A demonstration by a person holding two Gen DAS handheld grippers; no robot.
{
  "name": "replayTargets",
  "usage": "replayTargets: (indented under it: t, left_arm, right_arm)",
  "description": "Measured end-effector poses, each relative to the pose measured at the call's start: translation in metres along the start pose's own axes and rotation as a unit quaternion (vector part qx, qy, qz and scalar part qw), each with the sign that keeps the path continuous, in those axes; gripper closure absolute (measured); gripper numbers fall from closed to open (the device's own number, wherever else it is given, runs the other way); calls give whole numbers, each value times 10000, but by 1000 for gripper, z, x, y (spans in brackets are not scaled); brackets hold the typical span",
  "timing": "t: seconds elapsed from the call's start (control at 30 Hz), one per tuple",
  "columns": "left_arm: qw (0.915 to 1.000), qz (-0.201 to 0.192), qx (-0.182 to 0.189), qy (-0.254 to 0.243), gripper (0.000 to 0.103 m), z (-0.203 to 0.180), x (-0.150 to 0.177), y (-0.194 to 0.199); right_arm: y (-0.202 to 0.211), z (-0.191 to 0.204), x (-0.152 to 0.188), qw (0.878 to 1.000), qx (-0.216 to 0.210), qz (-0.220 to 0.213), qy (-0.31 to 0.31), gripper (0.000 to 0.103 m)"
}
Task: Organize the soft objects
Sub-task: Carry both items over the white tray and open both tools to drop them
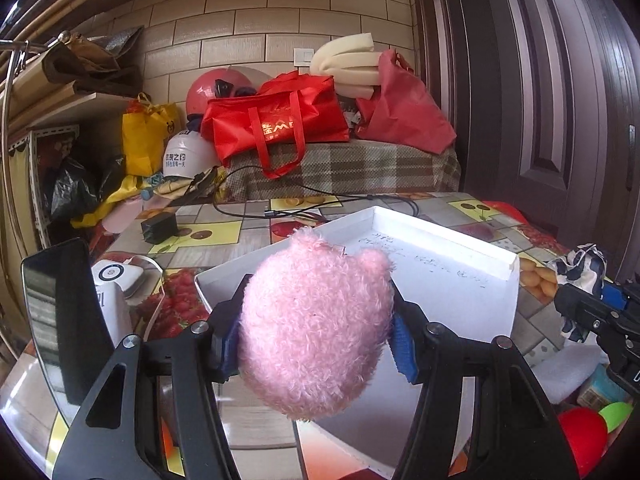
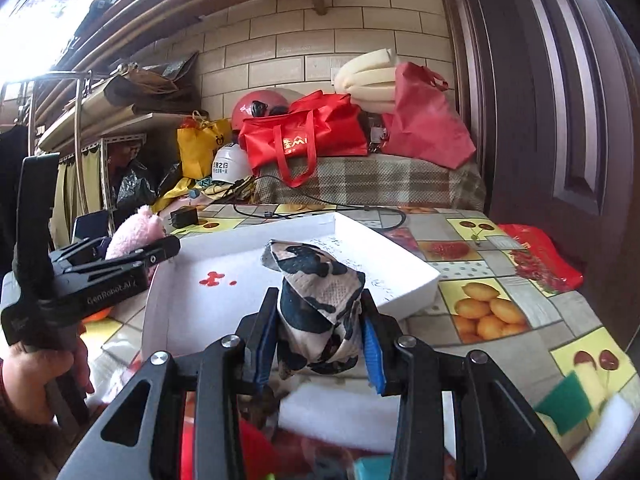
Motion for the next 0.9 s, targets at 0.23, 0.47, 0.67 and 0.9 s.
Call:
replayTargets:
  t: [0.23,0.47,0.67,0.9]
  left_arm:
    - [9989,420,-8,219,44,7,2,-26]
    - [9980,600,-11,187,44,5,3,-38]
    - [9967,775,-65,241,35,10,5,-45]
    - [9963,705,5,484,0,19,4,-43]
  right_arm:
    - [-42,11,-10,9993,-111,239,-264,64]
    - [-67,26,-11,9982,-128,559,-169,64]
    - [-79,26,-7,9959,-133,878,-151,11]
    - [-69,21,-11,9977,29,638,-237,2]
Point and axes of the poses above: each gripper's, at about its wrist camera, not at the fingertips, and y roughly against the way its jaws point, z to its left, x to its underside, the point moved 7 cm from there along -y, roughly the way its jaws point, and after that the axes turned 1 degree about z, right-handed, at the moved point
